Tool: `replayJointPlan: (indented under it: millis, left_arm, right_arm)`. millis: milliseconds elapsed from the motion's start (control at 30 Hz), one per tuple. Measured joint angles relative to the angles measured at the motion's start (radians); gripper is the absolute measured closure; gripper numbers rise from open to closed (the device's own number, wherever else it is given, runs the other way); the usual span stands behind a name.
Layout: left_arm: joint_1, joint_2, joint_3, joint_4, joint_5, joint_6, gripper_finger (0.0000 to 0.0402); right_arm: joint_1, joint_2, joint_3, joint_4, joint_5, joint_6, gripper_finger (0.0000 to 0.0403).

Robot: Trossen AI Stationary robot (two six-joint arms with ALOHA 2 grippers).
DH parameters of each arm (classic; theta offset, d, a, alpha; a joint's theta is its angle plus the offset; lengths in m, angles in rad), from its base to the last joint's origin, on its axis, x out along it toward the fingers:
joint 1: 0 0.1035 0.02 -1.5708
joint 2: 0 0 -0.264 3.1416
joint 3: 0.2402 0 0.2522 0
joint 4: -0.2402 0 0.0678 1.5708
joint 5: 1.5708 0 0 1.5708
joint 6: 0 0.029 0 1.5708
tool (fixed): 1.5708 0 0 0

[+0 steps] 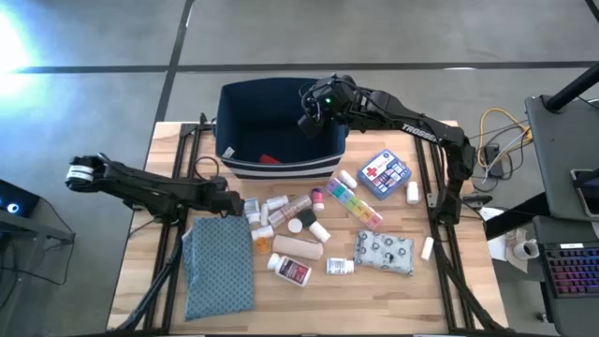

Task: Pick & place medical supplies in basket/bin
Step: Put the orange pill bottle into the blue bin

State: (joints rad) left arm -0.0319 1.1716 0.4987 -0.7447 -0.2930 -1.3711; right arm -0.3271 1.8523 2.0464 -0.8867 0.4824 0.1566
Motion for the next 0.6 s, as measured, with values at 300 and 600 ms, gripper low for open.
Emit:
replayJointPlan:
  millis: [300,600]
  left_arm:
    - [-0.001,0.015,-0.044,0.021,0.009,0.003,0.0223]
    - [-0.028,-0.179,0.19,-0.284,0.012,0.077,0.0224]
  right_arm:
    - [0.0,0.0,0.0,0.0,0.0,-0.024,0.0112]
    - [0.0,-0.001,0.0,0.0,0.017,-0.055,0.0114]
